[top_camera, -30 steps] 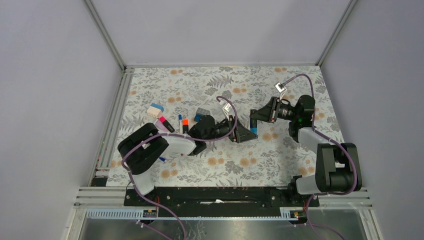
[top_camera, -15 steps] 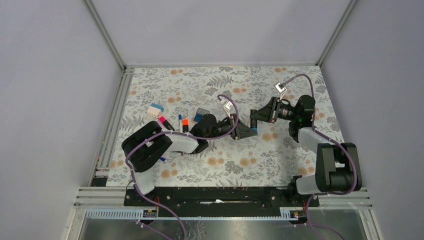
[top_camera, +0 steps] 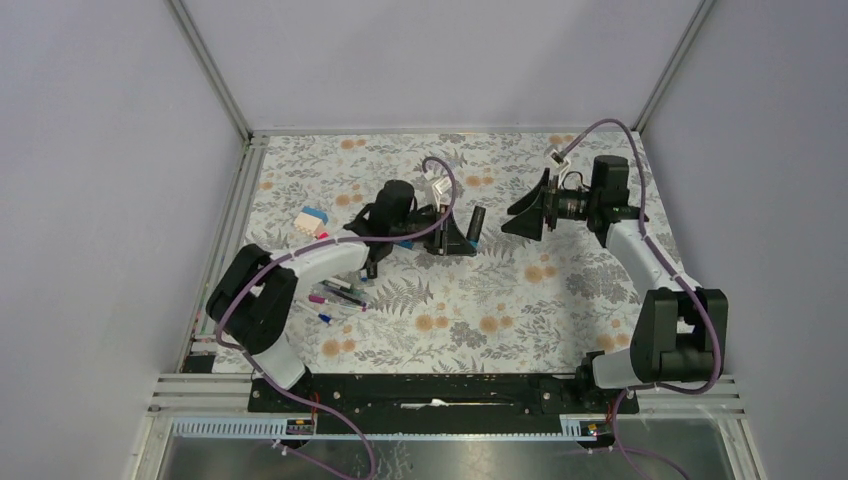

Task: Open the pen caps
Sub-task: Pick up the pen from the center of the board.

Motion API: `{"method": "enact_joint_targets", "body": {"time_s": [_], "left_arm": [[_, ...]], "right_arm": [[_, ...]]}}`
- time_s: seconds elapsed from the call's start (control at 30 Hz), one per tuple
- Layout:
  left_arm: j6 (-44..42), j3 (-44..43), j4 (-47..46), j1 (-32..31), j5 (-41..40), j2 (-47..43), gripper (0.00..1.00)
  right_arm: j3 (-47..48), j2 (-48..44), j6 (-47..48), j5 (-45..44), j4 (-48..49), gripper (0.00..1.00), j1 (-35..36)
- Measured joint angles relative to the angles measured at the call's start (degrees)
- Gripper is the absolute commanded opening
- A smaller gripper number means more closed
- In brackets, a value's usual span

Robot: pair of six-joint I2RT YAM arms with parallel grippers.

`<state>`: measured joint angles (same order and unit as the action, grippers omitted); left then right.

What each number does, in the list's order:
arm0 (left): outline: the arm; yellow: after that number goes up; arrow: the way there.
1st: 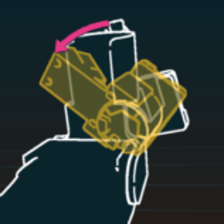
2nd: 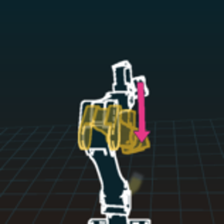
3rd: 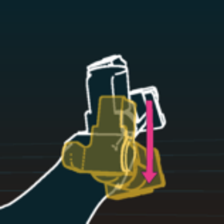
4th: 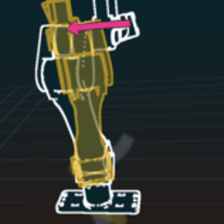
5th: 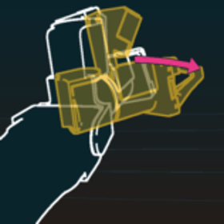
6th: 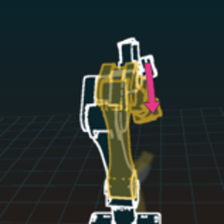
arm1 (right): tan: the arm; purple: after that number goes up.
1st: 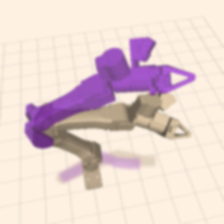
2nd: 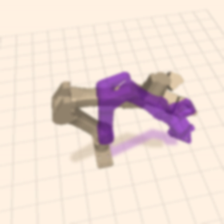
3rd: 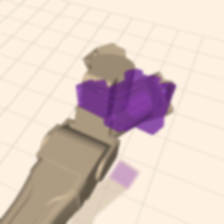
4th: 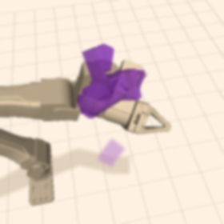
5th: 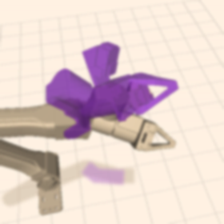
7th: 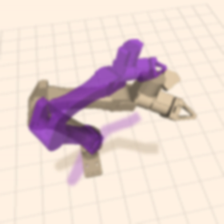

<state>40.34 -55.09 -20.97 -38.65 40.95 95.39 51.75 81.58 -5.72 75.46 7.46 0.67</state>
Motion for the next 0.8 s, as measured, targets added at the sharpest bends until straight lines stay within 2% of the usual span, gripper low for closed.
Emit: {"method": "enact_joint_targets", "body": {"time_s": [0.1, 0.23, 0.37, 0.47, 0.63, 0.8], "left_arm": [[-9.73, -5.68, 15.63, 1.38, 1.92, -1.36, 0.00], [-21.51, -12.92, 32.52, 0.79, 2.47, -1.53, 0.00], [-29.90, -14.95, 41.77, -0.26, 1.84, -3.10, 0.00], [-33.42, -15.34, 45.22, -1.11, 1.64, -3.80, 0.00], [-36.17, -16.22, 47.78, -2.47, 1.20, -3.82, 0.00], [-37.33, -17.35, 48.43, -3.02, 1.18, -3.82, 0.00]], "right_arm": [[6.84, -0.50, 21.40, -3.21, -19.17, 1.00, -0.09], [13.25, 0.61, 42.64, -3.58, -39.21, 1.00, 0.44], [19.80, 4.48, 53.33, -2.45, -52.43, 0.99, 3.67], [22.32, 6.80, 55.04, -0.35, -57.72, 0.96, 5.97], [20.85, 7.06, 48.85, 0.63, -55.54, 0.87, 9.73], [17.00, 6.88, 43.23, 0.46, -51.45, 0.68, 13.90]]}}
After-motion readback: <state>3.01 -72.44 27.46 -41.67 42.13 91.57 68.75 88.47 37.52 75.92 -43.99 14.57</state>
